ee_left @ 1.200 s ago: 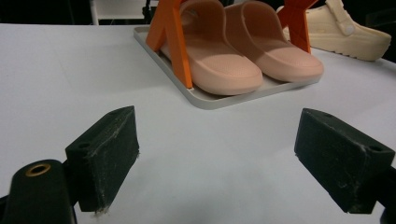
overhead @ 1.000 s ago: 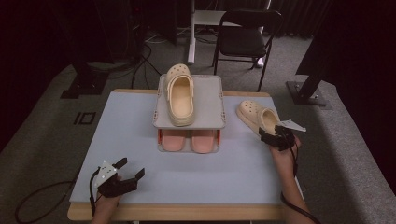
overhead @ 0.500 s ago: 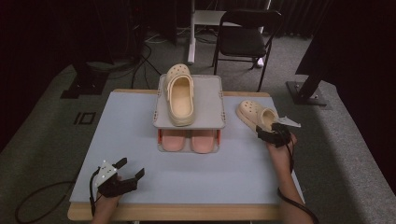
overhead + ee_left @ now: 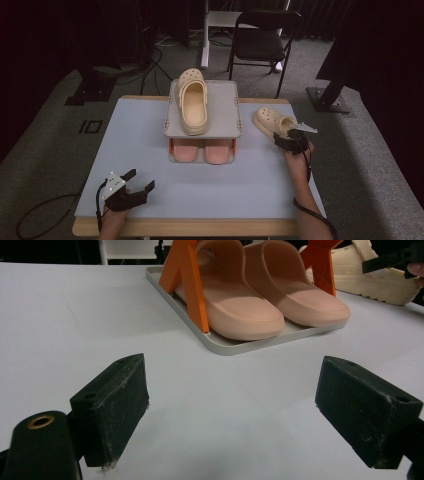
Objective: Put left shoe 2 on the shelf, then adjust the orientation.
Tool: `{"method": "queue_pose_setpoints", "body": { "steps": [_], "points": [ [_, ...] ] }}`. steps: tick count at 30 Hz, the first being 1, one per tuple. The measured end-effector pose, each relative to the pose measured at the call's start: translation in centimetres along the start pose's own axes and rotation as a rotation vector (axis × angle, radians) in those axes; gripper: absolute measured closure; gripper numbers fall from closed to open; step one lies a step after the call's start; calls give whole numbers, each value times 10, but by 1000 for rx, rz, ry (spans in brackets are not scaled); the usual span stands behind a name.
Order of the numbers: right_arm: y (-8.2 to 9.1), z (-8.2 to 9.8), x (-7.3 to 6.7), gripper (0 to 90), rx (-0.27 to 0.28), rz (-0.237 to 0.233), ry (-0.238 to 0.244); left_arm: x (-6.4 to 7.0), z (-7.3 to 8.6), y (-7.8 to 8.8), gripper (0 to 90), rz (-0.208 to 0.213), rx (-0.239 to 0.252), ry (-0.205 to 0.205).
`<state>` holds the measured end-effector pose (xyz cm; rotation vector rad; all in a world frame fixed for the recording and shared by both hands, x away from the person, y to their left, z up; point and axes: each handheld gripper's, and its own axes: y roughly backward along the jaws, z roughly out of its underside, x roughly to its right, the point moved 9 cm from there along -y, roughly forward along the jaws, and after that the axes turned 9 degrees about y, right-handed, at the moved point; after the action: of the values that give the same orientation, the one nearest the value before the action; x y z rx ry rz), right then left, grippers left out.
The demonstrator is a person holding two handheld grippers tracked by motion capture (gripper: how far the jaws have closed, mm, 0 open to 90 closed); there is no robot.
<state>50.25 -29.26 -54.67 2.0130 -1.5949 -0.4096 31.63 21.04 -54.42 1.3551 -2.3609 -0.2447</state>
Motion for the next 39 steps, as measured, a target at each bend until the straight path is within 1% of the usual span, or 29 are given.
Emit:
{"method": "queue_pose_setpoints", "body": {
  "steps": [2,3,5,6,7,9,10,11,12,14,19,21,24,25,26,28,32,33,35,37,39],
  "points": [
    [-1,-1,0,442,-13,11,17,0,0,0,135,-1,-2,-2],
    [-2,-1,0,447,-24,21,24,-1,0,0,135,-2,-4,-2],
    [-2,-2,-1,459,-21,16,25,-1,0,0,135,-2,-5,-2],
    [0,-5,-3,500,0,12,32,0,0,0,135,-2,-4,-3],
    [0,-5,-3,500,0,12,32,0,0,0,135,-2,-4,-3],
    [0,-9,-6,572,5,-1,30,0,0,0,135,-1,-2,-4],
    [0,-10,-9,622,3,0,45,0,0,0,135,0,0,-2],
    [-1,-10,-9,667,-6,17,55,0,0,1,135,-2,1,-3],
    [-1,-10,-8,670,-11,27,55,0,-1,1,135,-1,1,-1],
    [-1,-11,-6,686,-7,21,46,-1,-1,1,135,-1,1,-2],
    [0,-11,-7,742,-13,34,87,-1,0,1,135,-1,1,2],
    [0,-12,-8,753,-16,20,84,0,-1,1,135,-2,0,-4],
    [0,-13,-8,760,-20,24,91,-1,-1,1,135,-3,0,-3],
    [0,-14,-11,765,-24,16,85,-1,-1,2,135,-3,1,-1],
    [0,-15,-12,767,-23,19,91,-1,-1,2,134,-3,4,2],
    [2,-15,-15,770,-23,10,94,-1,-2,3,135,-4,7,0],
    [7,-17,-18,772,-21,11,99,-1,-3,4,135,-5,12,-3],
    [12,-16,-23,772,-22,0,100,-1,-3,4,135,-3,12,-1],
    [17,-13,-26,773,-22,-2,106,-1,-3,4,135,-3,12,-2],
    [21,-9,-32,772,-30,-28,102,-1,-3,4,135,-2,14,-1],
    [26,-5,-36,771,-26,-29,110,-1,-4,4,135,-2,15,-3]
  ]
}}
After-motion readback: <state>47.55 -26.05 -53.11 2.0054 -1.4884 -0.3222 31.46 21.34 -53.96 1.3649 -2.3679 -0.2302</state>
